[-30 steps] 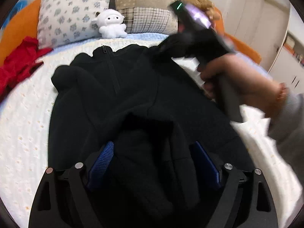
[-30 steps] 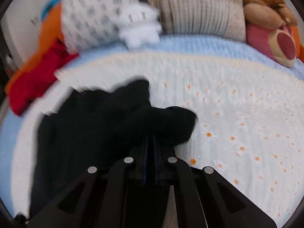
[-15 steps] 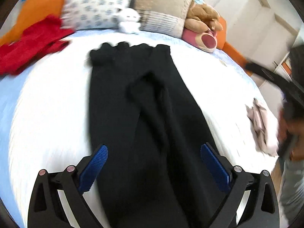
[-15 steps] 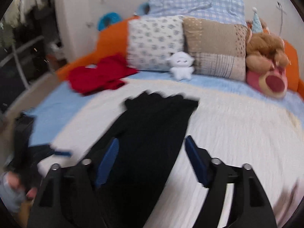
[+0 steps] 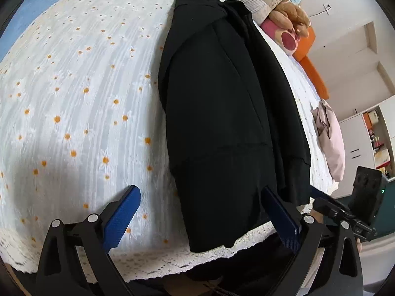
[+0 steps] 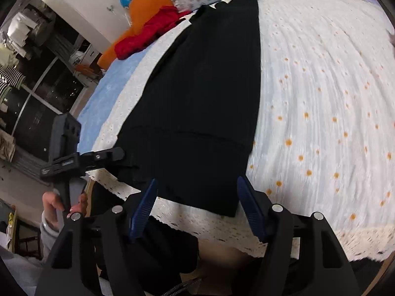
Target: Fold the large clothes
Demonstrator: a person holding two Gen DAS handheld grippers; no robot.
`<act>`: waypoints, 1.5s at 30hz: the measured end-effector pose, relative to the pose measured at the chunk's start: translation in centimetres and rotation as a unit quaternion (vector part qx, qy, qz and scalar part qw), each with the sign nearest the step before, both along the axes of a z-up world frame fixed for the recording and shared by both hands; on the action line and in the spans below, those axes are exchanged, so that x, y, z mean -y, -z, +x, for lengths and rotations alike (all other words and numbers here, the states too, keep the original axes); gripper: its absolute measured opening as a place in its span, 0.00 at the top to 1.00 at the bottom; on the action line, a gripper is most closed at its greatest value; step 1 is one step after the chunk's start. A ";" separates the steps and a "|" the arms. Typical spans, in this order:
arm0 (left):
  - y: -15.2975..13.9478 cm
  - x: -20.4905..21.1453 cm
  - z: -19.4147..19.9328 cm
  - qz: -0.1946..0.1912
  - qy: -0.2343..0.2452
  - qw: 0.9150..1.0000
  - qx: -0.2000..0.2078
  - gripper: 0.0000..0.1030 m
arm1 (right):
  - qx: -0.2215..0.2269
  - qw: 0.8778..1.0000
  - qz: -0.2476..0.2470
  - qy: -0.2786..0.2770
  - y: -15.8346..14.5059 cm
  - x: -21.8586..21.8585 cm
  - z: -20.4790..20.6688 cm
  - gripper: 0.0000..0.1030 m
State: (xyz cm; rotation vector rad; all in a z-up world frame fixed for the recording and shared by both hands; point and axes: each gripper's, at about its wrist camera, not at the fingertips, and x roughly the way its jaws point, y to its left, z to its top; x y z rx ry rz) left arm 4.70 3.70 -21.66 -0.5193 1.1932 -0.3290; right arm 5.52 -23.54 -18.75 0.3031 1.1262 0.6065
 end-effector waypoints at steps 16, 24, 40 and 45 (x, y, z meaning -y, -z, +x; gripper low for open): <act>1.2 -2.6 -2.2 -0.087 -0.040 0.995 -0.020 0.40 | -0.049 0.998 0.023 0.019 1.1 1.4 0.9 0.65; 2.2 -3.0 -3.0 -0.169 -0.051 0.984 -0.040 0.43 | -0.068 0.996 0.061 0.011 1.5 1.7 1.8 0.62; 2.0 -4.7 -5.0 -0.188 -0.075 0.978 -0.052 0.59 | -0.049 0.994 0.097 -0.011 1.2 2.0 3.3 0.86; 0.7 -5.6 -6.0 -0.184 -0.089 0.978 -0.040 0.43 | -0.061 0.992 0.108 -0.006 1.9 2.4 3.5 0.84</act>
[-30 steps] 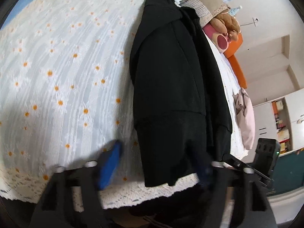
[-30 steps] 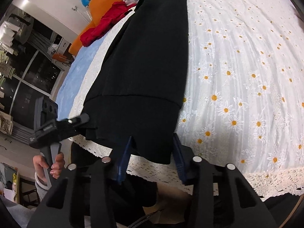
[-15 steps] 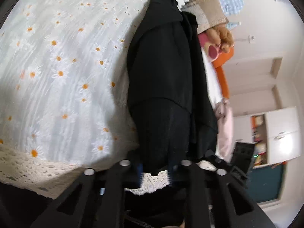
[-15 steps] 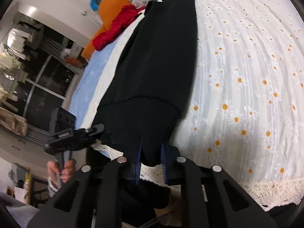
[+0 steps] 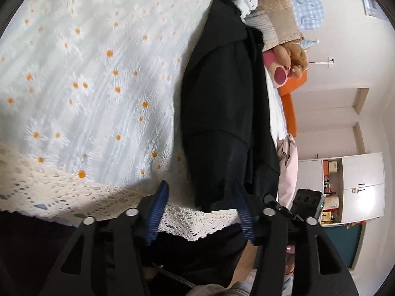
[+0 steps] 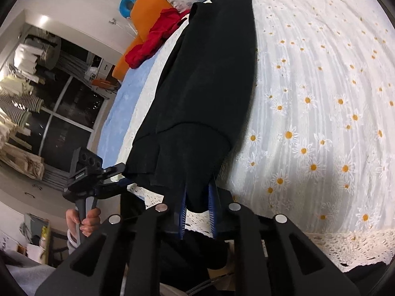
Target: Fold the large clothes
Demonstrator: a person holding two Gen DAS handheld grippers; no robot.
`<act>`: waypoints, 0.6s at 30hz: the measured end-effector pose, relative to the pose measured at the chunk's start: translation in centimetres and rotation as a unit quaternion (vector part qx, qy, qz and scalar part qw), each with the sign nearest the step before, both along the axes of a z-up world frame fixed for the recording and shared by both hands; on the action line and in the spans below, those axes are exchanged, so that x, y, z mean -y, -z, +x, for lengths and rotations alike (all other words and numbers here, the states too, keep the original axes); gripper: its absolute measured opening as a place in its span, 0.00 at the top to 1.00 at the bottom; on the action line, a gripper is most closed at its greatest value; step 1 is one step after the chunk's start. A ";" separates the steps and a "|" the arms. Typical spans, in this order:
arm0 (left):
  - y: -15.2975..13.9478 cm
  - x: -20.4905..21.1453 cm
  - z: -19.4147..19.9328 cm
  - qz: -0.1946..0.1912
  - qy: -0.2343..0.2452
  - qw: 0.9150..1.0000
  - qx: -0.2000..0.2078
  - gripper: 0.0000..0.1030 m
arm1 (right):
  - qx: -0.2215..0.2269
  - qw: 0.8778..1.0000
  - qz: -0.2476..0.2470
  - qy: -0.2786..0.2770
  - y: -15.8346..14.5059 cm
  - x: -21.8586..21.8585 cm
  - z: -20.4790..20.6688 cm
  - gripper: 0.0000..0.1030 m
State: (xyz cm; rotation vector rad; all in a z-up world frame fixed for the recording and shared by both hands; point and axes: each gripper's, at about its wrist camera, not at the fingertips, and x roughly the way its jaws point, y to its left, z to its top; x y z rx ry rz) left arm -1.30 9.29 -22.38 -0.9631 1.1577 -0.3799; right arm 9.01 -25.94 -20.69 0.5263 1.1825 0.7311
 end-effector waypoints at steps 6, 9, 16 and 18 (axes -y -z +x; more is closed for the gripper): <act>-1.1 0.9 0.8 0.004 0.016 1.000 0.014 0.51 | 0.002 1.000 0.002 -0.010 0.1 0.0 0.5 0.84; -0.5 1.9 1.3 0.007 0.035 0.999 0.004 0.63 | 0.005 1.000 0.002 -0.012 0.7 0.5 0.1 0.85; -1.5 2.4 1.6 0.004 0.038 0.999 0.014 0.87 | 0.007 1.000 0.026 -0.016 0.0 1.0 0.0 0.88; -1.5 2.0 1.9 -0.027 0.035 0.999 0.014 0.87 | 0.007 0.999 0.031 -0.023 0.0 1.0 0.3 0.88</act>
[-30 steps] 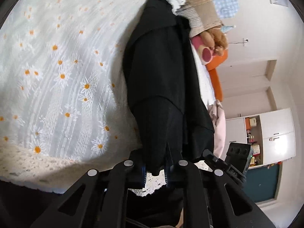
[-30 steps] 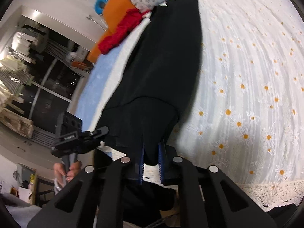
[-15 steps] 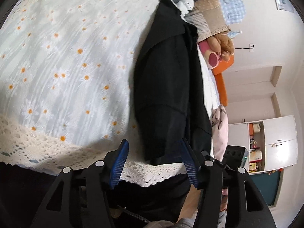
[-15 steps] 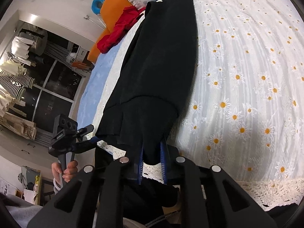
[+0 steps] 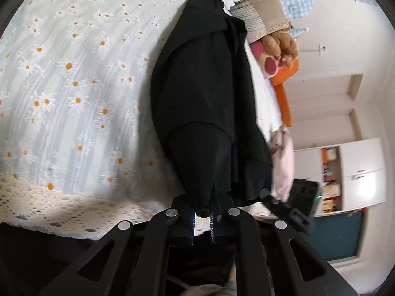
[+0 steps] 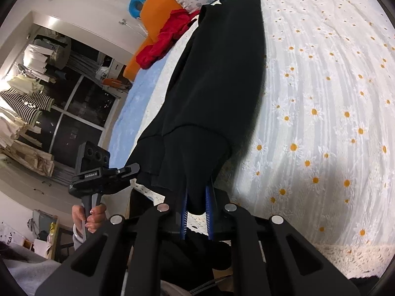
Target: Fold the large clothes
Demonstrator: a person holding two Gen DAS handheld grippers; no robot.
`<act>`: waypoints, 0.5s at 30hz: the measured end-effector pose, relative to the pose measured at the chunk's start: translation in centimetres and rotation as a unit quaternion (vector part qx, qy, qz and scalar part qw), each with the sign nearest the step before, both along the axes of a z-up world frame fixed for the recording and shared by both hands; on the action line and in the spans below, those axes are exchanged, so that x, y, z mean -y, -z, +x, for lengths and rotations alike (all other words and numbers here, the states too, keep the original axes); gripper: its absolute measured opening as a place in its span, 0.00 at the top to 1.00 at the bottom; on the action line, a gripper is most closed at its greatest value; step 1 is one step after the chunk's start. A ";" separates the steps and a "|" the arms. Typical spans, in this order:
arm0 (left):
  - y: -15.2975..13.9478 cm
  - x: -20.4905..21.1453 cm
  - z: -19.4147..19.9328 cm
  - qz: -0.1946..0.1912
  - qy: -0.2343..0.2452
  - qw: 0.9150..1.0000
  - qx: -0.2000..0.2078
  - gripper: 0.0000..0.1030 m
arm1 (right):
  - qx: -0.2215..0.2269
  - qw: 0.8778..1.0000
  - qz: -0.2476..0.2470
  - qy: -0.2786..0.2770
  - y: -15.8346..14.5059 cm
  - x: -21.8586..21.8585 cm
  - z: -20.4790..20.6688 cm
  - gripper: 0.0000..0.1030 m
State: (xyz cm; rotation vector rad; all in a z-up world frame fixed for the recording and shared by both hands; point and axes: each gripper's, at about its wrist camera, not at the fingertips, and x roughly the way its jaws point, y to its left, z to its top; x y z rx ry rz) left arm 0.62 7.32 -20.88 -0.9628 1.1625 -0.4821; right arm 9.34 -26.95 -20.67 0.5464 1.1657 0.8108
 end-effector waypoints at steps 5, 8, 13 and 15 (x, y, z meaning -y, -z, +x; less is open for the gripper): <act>-1.7 -0.7 1.8 -0.096 -0.003 0.995 0.020 0.87 | 0.004 0.999 0.036 -0.009 -1.2 0.6 1.4 0.89; -3.6 -0.6 4.7 -0.117 0.007 0.992 0.044 0.87 | 0.022 0.998 0.057 -0.001 -3.0 1.4 3.6 0.89; -6.5 -0.1 13.1 -0.100 0.021 0.992 0.075 0.90 | 0.062 0.997 0.051 0.010 -6.2 1.2 9.1 0.89; -7.3 -0.2 17.1 -0.087 0.019 0.993 0.082 0.91 | 0.068 0.997 0.047 0.011 -6.9 0.7 11.8 0.90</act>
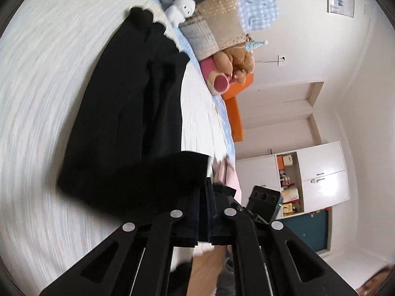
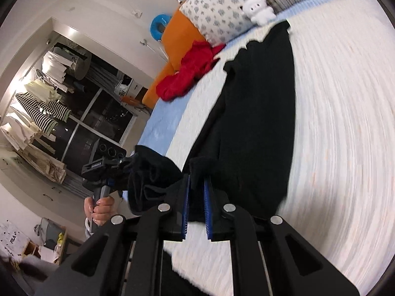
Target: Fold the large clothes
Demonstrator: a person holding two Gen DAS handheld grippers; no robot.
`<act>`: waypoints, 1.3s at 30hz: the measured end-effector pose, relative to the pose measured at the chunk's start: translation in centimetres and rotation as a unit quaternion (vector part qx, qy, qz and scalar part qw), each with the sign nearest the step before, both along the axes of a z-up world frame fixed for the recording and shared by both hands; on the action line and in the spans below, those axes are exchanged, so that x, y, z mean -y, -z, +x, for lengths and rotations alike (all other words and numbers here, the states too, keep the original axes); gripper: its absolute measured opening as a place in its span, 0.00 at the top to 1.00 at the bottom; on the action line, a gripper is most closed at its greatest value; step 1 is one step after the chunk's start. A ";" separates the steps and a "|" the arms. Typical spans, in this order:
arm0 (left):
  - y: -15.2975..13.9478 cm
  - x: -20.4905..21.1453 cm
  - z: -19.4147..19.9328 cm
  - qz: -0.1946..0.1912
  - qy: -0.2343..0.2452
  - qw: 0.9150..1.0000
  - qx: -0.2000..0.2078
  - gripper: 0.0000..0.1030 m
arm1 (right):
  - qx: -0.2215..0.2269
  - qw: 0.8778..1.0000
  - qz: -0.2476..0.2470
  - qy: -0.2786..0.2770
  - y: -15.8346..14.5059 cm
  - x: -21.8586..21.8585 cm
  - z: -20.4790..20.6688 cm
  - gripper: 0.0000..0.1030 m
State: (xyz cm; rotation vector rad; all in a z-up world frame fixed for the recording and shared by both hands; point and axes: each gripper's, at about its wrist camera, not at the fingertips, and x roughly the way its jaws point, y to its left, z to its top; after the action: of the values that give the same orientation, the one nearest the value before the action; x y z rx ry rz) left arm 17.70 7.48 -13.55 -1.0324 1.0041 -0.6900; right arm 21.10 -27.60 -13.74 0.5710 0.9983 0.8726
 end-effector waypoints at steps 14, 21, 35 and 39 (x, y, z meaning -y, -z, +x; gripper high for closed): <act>7.4 -1.4 14.4 0.060 -0.049 0.996 -0.048 0.91 | -0.053 0.992 -0.088 0.077 6.6 -1.7 13.6 0.91; 6.4 -1.5 13.4 0.092 -0.104 0.989 0.053 0.92 | -0.002 0.985 -0.112 0.131 7.6 -1.6 13.6 0.97; 9.2 0.2 15.1 0.174 -0.114 0.978 0.016 0.90 | 0.131 0.976 -0.156 0.073 -0.3 -5.1 9.2 0.57; 6.2 0.7 14.2 0.213 -0.124 0.968 0.047 0.55 | 0.134 0.961 -0.240 0.017 1.2 -9.2 7.0 0.68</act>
State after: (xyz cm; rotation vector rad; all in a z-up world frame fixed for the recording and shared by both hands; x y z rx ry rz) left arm 31.87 6.81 -19.74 -0.7222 0.8727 -0.2933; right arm 28.06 -18.40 -14.95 0.0534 0.9051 0.6232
